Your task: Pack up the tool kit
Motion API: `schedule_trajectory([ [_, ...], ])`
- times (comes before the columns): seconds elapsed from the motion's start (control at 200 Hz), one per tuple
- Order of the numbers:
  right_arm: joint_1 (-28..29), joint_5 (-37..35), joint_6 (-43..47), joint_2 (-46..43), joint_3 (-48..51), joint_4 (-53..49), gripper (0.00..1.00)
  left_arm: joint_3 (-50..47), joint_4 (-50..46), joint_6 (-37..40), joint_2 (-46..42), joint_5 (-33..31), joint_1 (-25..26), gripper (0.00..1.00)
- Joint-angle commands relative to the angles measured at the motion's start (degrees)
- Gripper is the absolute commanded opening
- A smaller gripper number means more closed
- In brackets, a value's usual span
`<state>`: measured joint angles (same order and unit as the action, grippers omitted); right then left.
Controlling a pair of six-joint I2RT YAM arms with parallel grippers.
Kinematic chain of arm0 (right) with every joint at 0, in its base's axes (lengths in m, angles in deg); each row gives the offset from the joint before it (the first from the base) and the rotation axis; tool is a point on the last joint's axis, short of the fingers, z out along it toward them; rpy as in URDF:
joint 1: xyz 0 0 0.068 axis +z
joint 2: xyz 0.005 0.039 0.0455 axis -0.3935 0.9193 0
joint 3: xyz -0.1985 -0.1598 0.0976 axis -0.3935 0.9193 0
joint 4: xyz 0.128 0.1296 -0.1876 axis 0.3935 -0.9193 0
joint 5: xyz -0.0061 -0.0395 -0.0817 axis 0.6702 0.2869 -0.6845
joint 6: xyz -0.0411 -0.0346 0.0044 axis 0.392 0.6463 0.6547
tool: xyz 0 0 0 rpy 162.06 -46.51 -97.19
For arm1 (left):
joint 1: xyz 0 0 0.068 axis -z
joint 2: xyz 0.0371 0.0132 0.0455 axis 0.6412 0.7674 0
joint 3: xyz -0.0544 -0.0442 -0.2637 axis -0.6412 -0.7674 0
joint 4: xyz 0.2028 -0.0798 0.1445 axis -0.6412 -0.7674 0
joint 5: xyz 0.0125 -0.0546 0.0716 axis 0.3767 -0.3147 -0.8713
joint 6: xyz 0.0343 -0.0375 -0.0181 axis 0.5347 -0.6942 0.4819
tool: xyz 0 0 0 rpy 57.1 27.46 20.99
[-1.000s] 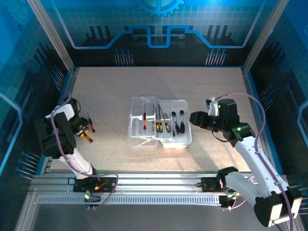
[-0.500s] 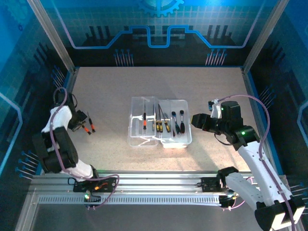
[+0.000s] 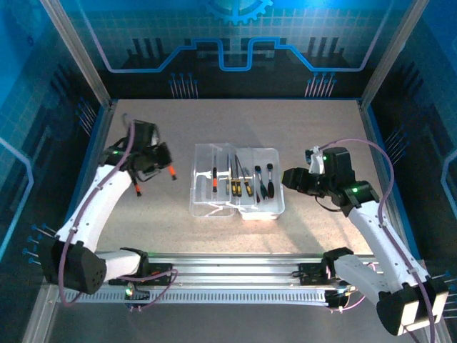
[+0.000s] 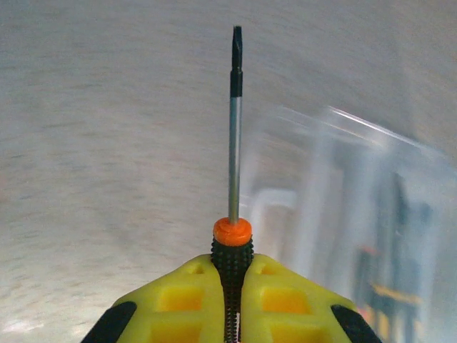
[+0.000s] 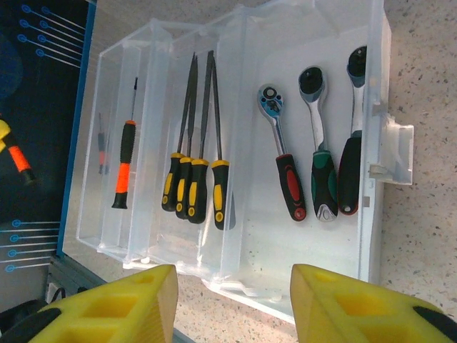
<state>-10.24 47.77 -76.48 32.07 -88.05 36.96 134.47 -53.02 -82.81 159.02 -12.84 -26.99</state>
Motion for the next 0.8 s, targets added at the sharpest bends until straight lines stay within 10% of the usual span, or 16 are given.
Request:
schedule_trajectory([
  [0.0,-0.8,0.7,-0.7,0.7,0.5,0.8,0.46,6.5,-1.0,-2.3,5.1,-3.6,9.2,0.06],
  [0.21,-0.7,-0.4,-1.7,0.9,1.1,0.2,0.45,14.2,0.9,-0.8,16.4,-4.8,20.2,0.06],
  [0.795,-0.6,-2.8,-2.8,1.2,1.0,-1.0,0.45,11.1,4.8,-0.8,24.7,-3.3,22.6,0.05],
])
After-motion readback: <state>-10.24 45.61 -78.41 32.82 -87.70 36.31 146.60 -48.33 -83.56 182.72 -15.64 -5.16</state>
